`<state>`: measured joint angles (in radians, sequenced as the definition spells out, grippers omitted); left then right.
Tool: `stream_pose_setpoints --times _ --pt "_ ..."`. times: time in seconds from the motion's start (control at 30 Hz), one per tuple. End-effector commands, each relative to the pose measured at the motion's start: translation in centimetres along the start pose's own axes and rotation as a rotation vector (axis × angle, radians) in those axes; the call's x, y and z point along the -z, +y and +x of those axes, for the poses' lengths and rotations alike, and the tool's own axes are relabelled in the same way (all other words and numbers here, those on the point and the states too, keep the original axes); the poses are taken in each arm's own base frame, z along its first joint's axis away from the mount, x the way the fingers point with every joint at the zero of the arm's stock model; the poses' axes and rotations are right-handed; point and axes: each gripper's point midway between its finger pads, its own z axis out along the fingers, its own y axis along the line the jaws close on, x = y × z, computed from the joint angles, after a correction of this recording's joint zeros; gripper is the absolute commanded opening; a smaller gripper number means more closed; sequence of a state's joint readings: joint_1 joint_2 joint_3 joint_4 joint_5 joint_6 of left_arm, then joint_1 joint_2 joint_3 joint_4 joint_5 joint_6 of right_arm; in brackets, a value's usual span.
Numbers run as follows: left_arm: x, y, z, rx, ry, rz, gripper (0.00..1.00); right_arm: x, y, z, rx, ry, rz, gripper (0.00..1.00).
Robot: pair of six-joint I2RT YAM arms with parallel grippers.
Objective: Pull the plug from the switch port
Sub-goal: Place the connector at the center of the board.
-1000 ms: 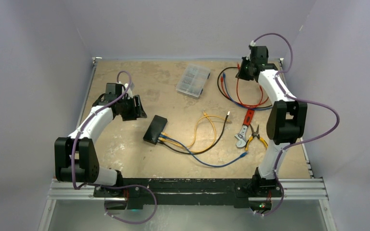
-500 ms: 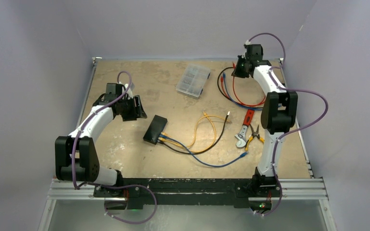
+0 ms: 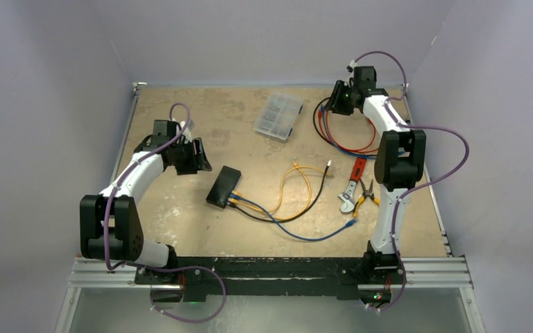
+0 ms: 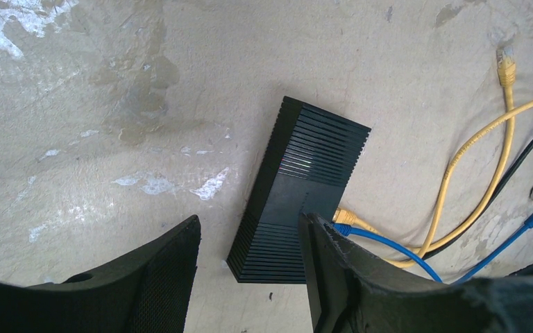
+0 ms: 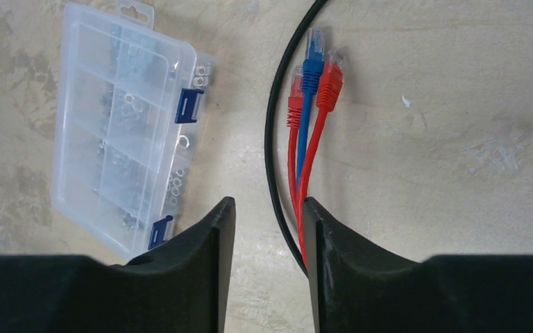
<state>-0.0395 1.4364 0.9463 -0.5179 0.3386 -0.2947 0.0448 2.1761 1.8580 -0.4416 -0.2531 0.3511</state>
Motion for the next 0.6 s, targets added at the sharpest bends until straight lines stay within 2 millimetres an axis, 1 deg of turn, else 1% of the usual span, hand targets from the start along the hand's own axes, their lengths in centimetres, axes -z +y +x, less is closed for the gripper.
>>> stream_pose_setpoints --times 0.0,0.2,0.23,0.33,0.47,0.53,0.57 --pt "0.2 -0.1 -0.5 -0.012 -0.014 0.017 0.54 1.4 1.7 -1.4 0.014 -0.048 -0.062 0.45" --pt "0.2 -0.1 -0.5 -0.012 -0.013 0.018 0.54 2.2 2.0 -1.2 0.054 -0.05 -0.078 0.52" --pt "0.2 -0.1 -0.5 -0.013 -0.012 0.019 0.54 2.4 2.2 -1.3 0.061 -0.056 -0.086 0.53" --pt "0.2 -0.1 -0.5 -0.013 -0.015 0.014 0.54 3.3 3.3 -0.4 0.072 -0.046 -0.138 0.56" --pt "0.0 0.4 -0.3 -0.006 -0.005 -0.008 0.54 4.3 5.6 1.6 0.113 -0.021 -0.192 0.61" --pt "-0.1 0.5 -0.2 -0.001 0.003 -0.014 0.54 4.6 7.4 3.6 0.144 0.015 -0.218 0.63" --pt "-0.2 0.6 -0.1 0.001 0.007 -0.017 0.54 4.9 7.9 4.2 0.157 0.027 -0.222 0.64"
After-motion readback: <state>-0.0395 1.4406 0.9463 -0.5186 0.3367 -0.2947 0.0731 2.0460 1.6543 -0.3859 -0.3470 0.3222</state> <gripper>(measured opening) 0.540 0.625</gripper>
